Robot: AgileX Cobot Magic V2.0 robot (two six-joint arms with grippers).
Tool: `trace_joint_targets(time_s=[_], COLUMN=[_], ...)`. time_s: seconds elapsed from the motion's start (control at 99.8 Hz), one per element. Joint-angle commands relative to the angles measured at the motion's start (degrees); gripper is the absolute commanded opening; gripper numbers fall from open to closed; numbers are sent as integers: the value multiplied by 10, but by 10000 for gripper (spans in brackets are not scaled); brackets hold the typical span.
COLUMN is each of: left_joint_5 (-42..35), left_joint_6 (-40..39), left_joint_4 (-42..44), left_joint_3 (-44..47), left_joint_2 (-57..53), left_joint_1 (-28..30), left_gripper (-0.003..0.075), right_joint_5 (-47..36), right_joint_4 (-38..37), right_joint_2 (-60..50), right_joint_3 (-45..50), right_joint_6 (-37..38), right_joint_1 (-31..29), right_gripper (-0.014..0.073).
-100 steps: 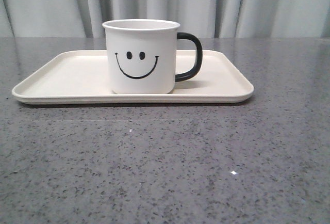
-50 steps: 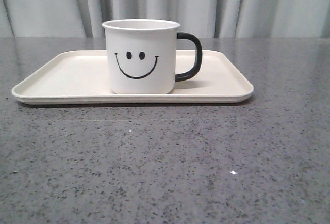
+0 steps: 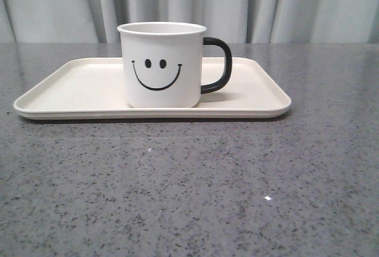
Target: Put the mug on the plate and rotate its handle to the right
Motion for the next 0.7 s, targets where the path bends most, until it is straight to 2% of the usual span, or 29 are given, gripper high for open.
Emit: trace_joint_targets(time_s=[0.0, 0.691], left_joint_5=[-38, -46], left_joint_6=[-1, -1], left_joint_4=[1, 0], left_joint_3=[5, 5], left_joint_2=[-17, -17], left_joint_1=[2, 2], left_gripper=[-20, -20], right_joint_5=[-39, -39], right_joint_4=[2, 2], right_joint_2=[2, 2], right_joint_3=[-15, -15], right_joint_6=[0, 0], right_joint_1=[-3, -3], right_gripper=[-58, -58])
